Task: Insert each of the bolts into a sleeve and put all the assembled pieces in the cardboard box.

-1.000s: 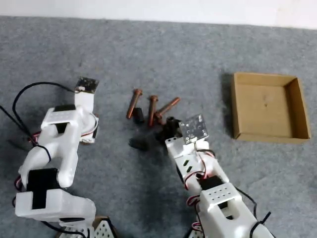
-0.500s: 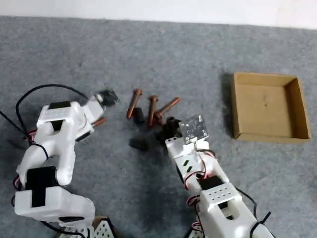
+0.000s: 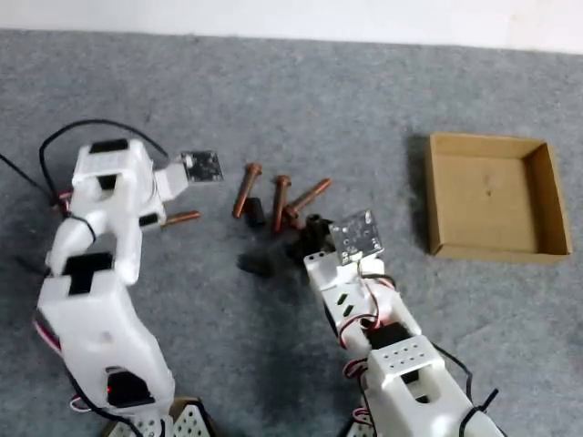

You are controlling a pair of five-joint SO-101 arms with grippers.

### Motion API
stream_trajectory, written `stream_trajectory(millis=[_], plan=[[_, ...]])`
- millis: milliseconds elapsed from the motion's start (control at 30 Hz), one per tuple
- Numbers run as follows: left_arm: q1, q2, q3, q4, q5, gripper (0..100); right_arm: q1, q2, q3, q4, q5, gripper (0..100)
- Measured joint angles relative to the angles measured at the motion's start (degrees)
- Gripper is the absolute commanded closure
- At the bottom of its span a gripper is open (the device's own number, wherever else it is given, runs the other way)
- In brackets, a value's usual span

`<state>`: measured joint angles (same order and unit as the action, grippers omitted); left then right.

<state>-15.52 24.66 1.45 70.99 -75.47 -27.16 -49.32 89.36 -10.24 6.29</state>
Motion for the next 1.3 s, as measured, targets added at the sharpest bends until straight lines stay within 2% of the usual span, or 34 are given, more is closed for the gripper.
stream_trajectory(millis=[100,267,333,467,567,667,800,933,1300], plan=[[-0.09,4.22,-9.32,3.78,8.35,70,0.0,0.0,0.0,0.0,0.0,99.4],[-0.18,4.92,-23.56,12.13,30.33,74,0.0,0.0,0.0,0.0,0.0,99.4],[-0.18,4.92,-27.78,17.76,41.41,75,0.0,0.0,0.0,0.0,0.0,99.4],[0.26,4.92,-30.07,27.96,68.22,77,0.0,0.0,0.0,0.0,0.0,99.4],[2.29,4.92,-27.87,28.92,88.44,78,0.0,0.0,0.0,0.0,0.0,99.4],[5.27,4.92,-24.0,29.01,102.07,77,0.0,0.0,0.0,0.0,0.0,99.4],[6.15,5.01,-19.16,29.1,114.73,77,0.0,0.0,0.0,0.0,0.0,99.4],[6.07,4.92,-15.91,23.65,125.45,77,0.0,0.0,0.0,0.0,0.0,99.4],[6.07,4.92,-11.78,8.88,137.67,77,0.0,0.0,0.0,0.0,0.0,99.4]])
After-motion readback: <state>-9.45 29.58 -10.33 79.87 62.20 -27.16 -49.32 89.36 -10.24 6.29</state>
